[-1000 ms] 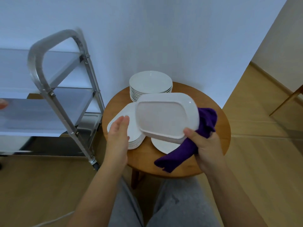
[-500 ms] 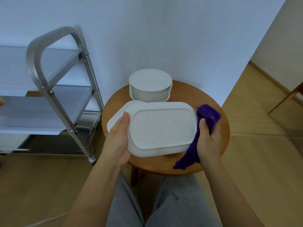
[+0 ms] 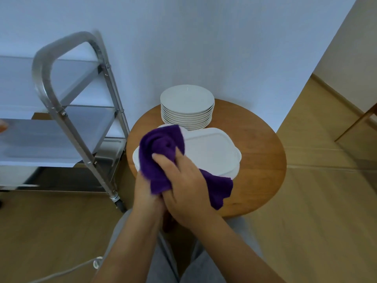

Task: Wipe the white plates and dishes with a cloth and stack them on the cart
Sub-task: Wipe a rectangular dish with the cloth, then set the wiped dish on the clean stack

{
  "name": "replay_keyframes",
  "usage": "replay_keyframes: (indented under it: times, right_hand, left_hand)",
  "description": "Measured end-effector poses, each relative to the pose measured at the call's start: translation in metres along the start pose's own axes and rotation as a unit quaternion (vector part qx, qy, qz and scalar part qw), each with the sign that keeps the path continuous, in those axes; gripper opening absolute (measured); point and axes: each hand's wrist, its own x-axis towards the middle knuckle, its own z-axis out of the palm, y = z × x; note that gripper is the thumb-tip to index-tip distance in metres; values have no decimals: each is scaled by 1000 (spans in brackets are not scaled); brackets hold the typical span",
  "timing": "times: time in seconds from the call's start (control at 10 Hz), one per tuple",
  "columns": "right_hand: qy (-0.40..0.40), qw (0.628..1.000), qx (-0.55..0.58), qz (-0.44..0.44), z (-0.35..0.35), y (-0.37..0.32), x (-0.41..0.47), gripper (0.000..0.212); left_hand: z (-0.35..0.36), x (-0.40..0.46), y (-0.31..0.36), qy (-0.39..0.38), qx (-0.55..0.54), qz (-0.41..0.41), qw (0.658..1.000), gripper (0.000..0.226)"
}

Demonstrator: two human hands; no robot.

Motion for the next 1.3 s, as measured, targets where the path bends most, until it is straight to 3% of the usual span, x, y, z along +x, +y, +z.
replay_keyframes:
  times: [0.1,0.2,0.3,0.4,0.5,0.7,0.8,1.1,1.3]
  right_hand:
    - [22,994,-78,-73,-1,12,-9,44]
    - [61,990,-116,-43,-10,34,-15,47]
    - [76,993,-71,51,-24,56,-6,41]
    - [43,991,-78,103,-35,77,1,45]
    - [53,986,-66,146,-39,92,6,43]
    - [62,973,-27,220,-35,106,1,43]
    - [58,967,3,246,-30,110,-3,44]
    - [62,959,36,275,-19,115,-5,40]
    - [67,957,54,278,-15,117,-4,39]
  left_hand:
    - [-5,5,6,-153,-372,-111,909,26]
    - [-37,38,4,-174,-467,-146,855,43]
    - [-41,35,6,-170,-395,-77,900,41]
    - [-40,42,4,-113,-286,-4,952,19]
    - [-37,51,12,-91,-182,104,974,21]
    - [-32,68,24,-87,-9,311,946,33]
    - [-26,75,23,-120,86,370,917,30]
    - [-22,91,5,-207,203,393,873,57]
    - [-18,109,-20,-247,323,406,819,27]
